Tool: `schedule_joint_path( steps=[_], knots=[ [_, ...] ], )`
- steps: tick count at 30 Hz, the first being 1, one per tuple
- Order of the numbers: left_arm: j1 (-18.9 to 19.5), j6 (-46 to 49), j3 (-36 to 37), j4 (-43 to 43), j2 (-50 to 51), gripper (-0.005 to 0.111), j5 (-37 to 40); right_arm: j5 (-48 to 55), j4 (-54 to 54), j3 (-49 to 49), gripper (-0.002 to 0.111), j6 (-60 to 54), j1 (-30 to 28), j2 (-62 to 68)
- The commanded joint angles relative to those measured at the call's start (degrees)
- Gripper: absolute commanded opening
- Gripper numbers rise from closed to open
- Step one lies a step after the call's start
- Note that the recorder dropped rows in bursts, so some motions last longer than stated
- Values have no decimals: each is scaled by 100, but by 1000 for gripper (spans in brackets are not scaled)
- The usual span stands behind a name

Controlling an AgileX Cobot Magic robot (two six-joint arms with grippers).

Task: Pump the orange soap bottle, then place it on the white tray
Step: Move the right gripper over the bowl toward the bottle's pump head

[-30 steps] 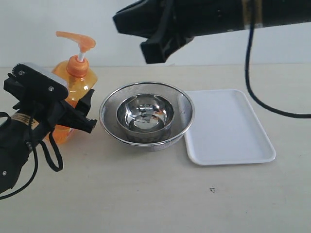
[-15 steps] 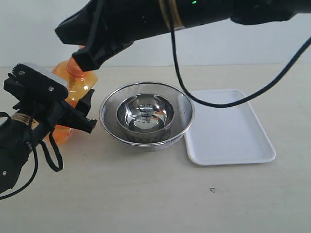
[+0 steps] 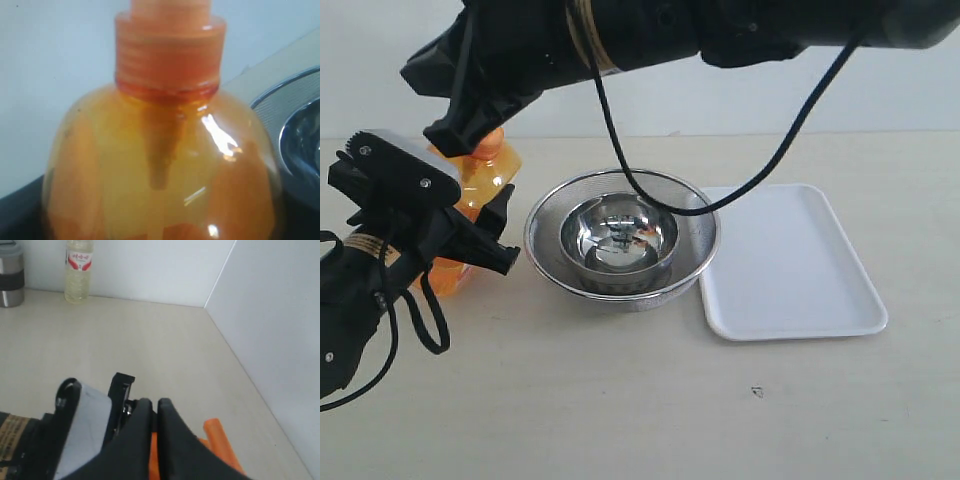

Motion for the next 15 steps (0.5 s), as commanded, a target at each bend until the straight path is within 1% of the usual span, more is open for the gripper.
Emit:
schedule_joint_path(
  steps=[1, 4, 9, 15],
  knots=[
    [18, -205, 38, -19, 73, 5, 353, 490, 19, -59, 1, -230, 10, 147],
    [18, -205, 38, -19, 73, 5, 353, 822, 19, -59, 1, -495, -3, 207],
    [18, -205, 38, -19, 73, 5, 353, 952, 19, -243, 1, -485, -3, 207],
    [18, -205, 48, -19, 73, 5, 368, 1512, 19, -296, 1, -473, -3, 244]
  ],
)
